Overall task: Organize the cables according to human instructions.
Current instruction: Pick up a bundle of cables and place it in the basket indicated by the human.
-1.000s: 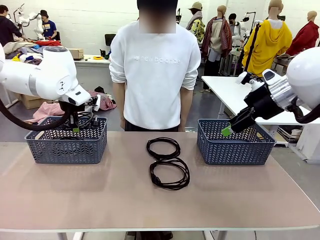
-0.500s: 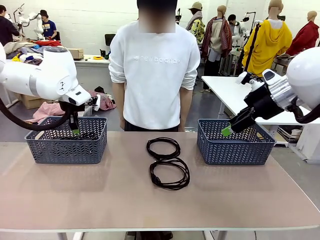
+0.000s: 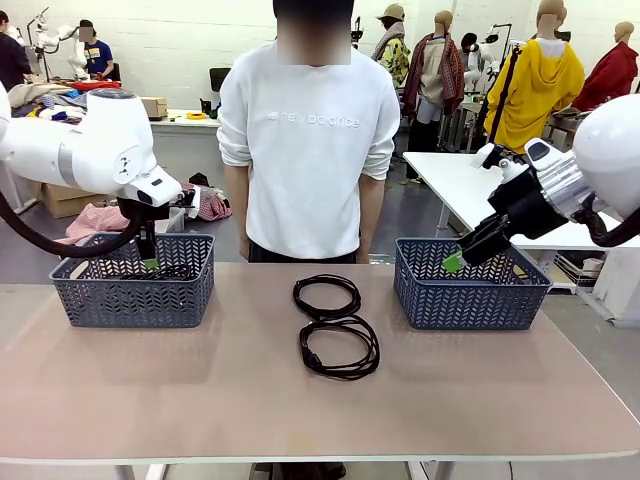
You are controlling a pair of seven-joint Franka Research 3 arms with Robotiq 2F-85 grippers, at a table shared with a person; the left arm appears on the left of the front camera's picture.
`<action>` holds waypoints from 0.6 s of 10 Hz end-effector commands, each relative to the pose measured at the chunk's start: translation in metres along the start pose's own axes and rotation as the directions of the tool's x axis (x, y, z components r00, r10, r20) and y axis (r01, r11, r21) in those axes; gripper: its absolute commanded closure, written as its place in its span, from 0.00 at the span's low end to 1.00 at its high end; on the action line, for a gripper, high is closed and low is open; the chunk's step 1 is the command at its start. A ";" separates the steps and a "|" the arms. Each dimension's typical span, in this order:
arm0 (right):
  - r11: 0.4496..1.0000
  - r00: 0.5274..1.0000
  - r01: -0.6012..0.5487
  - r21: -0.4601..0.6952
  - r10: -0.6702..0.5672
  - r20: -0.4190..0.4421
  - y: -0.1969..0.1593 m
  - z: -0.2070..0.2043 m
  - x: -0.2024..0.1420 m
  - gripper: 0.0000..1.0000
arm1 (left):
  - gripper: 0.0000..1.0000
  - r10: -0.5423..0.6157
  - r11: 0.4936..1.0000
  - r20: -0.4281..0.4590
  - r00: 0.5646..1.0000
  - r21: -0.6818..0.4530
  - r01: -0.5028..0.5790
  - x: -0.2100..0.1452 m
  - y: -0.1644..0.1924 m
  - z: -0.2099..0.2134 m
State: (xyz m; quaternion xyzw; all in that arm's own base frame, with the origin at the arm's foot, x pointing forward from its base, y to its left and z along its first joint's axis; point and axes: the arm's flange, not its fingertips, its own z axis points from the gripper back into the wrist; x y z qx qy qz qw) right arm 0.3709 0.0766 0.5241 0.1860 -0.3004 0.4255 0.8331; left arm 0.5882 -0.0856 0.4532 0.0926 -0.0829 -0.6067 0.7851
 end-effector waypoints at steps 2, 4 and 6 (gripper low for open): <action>1.000 1.000 0.001 0.015 -0.001 0.018 -0.001 -0.001 0.000 0.00 | 0.00 0.003 0.999 0.027 1.000 -0.044 -0.001 0.001 0.004 0.003; 1.000 1.000 0.001 0.015 -0.001 0.018 -0.001 -0.001 0.000 0.00 | 0.00 0.000 0.998 0.036 0.999 -0.057 0.002 0.002 0.006 0.002; 1.000 1.000 0.001 0.015 -0.001 0.018 -0.001 -0.001 0.000 0.00 | 0.00 -0.004 0.997 0.044 0.999 -0.072 0.007 0.002 0.006 0.001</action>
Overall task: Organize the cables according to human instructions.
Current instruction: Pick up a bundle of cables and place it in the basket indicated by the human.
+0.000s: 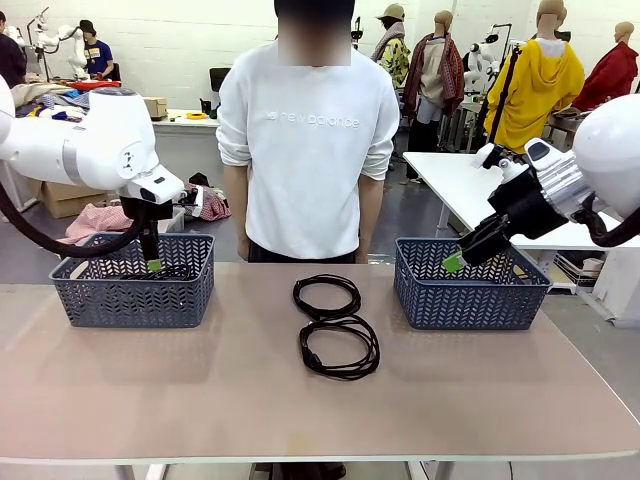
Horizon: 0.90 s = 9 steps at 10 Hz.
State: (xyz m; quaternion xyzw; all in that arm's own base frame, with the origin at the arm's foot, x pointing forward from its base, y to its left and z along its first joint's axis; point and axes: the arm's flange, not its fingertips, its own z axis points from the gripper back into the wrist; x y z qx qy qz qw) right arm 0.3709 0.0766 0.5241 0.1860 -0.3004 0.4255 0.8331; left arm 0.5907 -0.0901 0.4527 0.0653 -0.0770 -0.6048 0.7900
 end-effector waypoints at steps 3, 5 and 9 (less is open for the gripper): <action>1.000 1.000 0.001 0.015 -0.001 0.018 -0.001 -0.001 0.000 0.00 | 0.00 0.001 1.000 0.004 1.000 -0.004 -0.001 0.000 0.001 0.001; 1.000 1.000 0.001 0.015 -0.001 0.018 -0.001 -0.001 0.000 0.00 | 0.00 0.001 1.000 0.004 1.000 -0.004 -0.001 0.000 0.001 0.001; 1.000 1.000 0.001 0.015 -0.001 0.018 -0.001 -0.001 0.000 0.00 | 0.00 0.019 1.000 0.033 0.999 0.001 -0.019 0.013 -0.014 0.009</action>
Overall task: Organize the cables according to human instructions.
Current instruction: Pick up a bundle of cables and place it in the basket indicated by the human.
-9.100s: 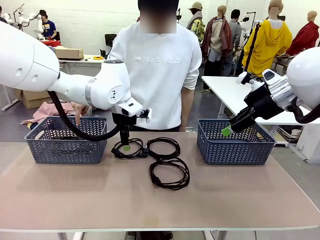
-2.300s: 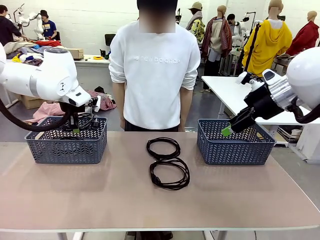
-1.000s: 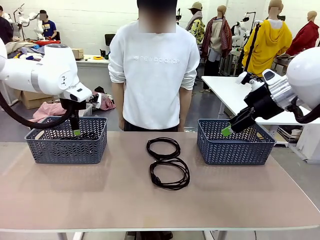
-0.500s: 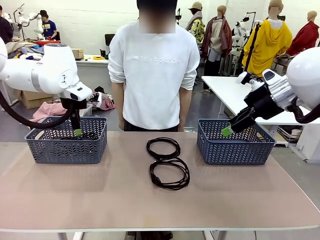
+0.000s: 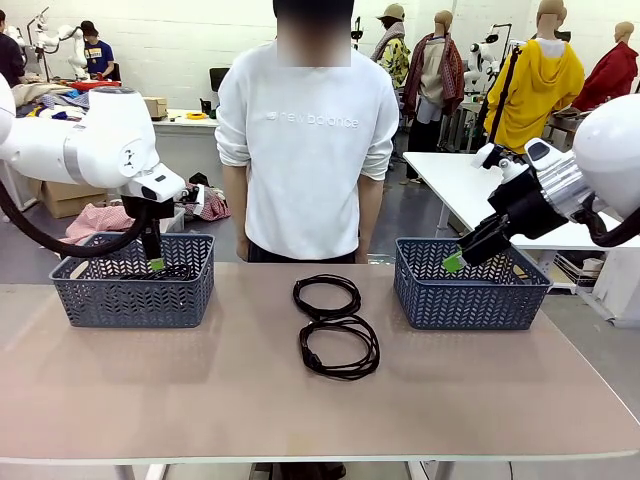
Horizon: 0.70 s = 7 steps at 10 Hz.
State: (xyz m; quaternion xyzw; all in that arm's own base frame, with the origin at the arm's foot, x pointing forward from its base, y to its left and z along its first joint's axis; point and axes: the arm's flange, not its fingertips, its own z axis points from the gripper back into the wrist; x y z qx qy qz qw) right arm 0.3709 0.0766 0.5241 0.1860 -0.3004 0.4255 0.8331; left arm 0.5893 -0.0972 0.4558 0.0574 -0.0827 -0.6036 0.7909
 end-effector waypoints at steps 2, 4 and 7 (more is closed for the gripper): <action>1.000 1.000 0.001 0.015 -0.001 0.018 -0.001 -0.001 0.000 0.00 | 0.00 0.045 0.999 0.084 0.995 0.026 -0.047 0.025 -0.048 0.020; 1.000 1.000 0.001 0.015 -0.001 0.018 -0.001 -0.001 0.000 0.00 | 0.00 0.042 0.999 0.154 0.987 0.010 -0.044 0.031 -0.081 0.031; 1.000 1.000 0.001 0.015 -0.001 0.018 -0.001 -0.001 0.000 0.00 | 0.00 0.023 1.000 0.236 0.972 -0.014 -0.020 0.032 -0.125 0.035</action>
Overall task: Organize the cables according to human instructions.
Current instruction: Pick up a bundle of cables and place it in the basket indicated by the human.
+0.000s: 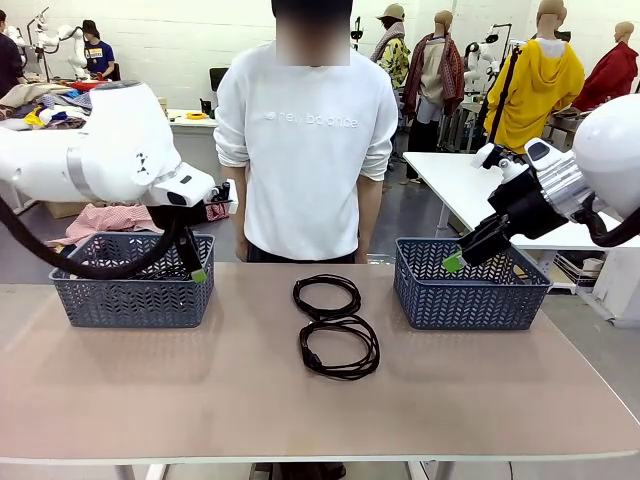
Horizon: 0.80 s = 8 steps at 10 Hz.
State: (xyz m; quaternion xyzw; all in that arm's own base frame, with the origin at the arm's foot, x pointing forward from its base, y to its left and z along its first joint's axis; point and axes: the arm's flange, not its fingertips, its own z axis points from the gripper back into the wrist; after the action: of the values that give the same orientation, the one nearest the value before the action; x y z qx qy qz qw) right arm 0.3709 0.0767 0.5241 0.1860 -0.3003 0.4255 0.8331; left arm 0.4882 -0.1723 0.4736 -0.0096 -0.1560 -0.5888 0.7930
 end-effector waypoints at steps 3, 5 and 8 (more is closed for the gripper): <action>1.000 1.000 0.001 0.015 -0.001 0.018 -0.001 -0.001 0.000 0.00 | 0.00 -0.068 0.995 0.137 0.988 -0.067 0.078 -0.017 -0.049 -0.002; 1.000 1.000 0.001 0.015 -0.001 0.018 -0.001 -0.001 0.000 0.00 | 0.00 -0.075 0.994 0.145 0.987 -0.067 0.085 -0.018 -0.062 -0.008; 1.000 1.000 0.001 0.015 -0.001 0.018 -0.001 -0.001 0.000 0.00 | 0.00 -0.061 0.994 0.106 0.992 -0.081 0.069 -0.008 -0.065 -0.008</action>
State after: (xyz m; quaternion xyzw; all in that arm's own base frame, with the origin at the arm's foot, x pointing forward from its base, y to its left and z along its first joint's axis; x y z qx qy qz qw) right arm 0.3709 0.0766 0.5241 0.1860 -0.3003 0.4255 0.8332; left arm 0.4260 -0.1868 0.4508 -0.0693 -0.1696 -0.6197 0.7631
